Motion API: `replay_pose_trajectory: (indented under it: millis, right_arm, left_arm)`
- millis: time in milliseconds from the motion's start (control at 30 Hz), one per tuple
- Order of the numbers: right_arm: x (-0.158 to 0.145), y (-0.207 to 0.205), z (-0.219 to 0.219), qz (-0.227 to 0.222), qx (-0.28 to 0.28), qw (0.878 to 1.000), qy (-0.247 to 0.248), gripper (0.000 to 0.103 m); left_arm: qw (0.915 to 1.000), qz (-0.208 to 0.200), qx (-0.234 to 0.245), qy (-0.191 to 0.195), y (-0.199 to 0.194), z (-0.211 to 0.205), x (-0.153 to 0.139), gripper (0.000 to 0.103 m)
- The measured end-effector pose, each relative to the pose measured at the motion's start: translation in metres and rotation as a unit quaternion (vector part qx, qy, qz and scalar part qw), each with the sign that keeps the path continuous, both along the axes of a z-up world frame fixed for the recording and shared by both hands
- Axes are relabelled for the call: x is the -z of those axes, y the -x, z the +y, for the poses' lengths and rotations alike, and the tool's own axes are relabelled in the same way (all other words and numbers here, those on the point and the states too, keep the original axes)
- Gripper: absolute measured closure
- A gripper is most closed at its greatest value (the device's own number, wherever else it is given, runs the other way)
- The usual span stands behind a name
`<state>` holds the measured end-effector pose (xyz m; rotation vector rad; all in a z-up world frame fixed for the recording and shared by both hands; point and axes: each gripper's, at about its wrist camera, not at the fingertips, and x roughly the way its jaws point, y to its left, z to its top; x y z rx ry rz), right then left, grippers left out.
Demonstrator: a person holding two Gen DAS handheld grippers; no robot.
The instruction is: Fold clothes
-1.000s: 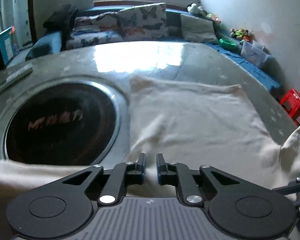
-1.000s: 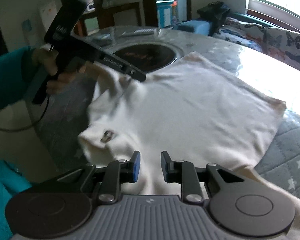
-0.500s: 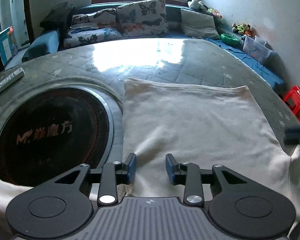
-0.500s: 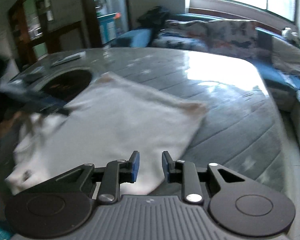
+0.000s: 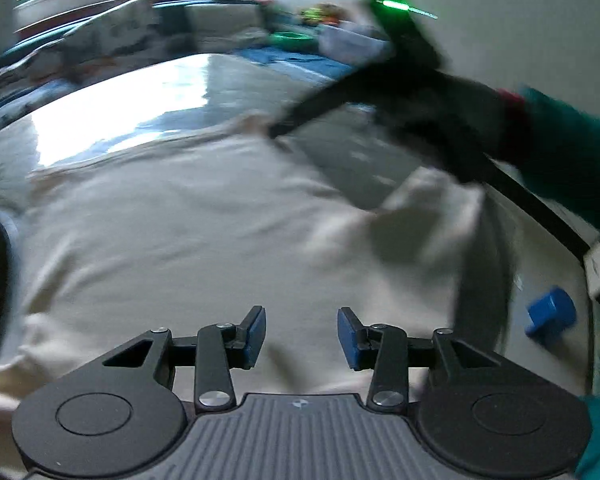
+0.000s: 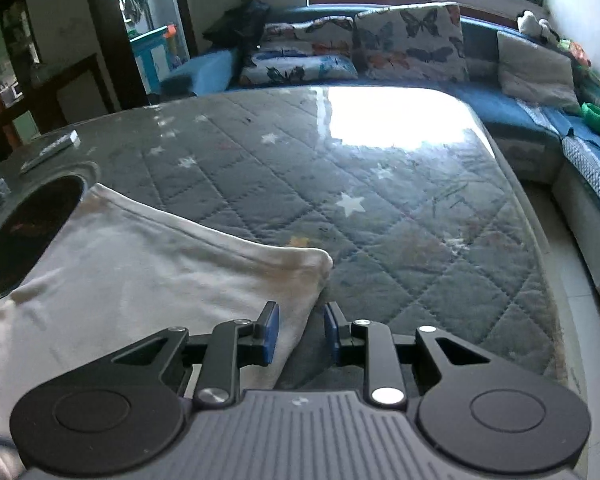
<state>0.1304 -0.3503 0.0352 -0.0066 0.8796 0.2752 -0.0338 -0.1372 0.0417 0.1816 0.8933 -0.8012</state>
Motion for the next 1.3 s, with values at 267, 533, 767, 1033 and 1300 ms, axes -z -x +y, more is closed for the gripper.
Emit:
replay_pose_trajectory:
  millis: [267, 533, 767, 1033, 1300]
  right_arm:
    - [0.001, -0.019, 0.008, -0.018, -0.008, 0.999, 0.039, 0.099]
    - [0.001, -0.059, 0.004, -0.028, -0.006, 0.997, 0.076, 0.1]
    - [-0.001, -0.092, -0.006, -0.037, -0.009, 0.995, 0.091, 0.098]
    - [-0.04, -0.024, -0.026, -0.046, -0.024, 0.995, 0.09, 0.093]
    - [-0.039, 0.099, -0.039, -0.016, -0.033, 0.994, 0.101, 0.091]
  left_arm:
    - [0.9987, 0.003, 0.05, 0.007, 0.002, -0.025, 0.008, 0.06]
    - [0.9983, 0.005, 0.055, 0.019, -0.027, -0.05, 0.012, 0.059]
    - [0.9986, 0.01, 0.045, 0.028, -0.042, -0.061, 0.015, 0.057]
    - [0.9992, 0.01, 0.027, 0.029, -0.041, -0.056, 0.015, 0.055]
    - [0.9998, 0.003, -0.011, 0.016, -0.026, -0.031, 0.007, 0.053]
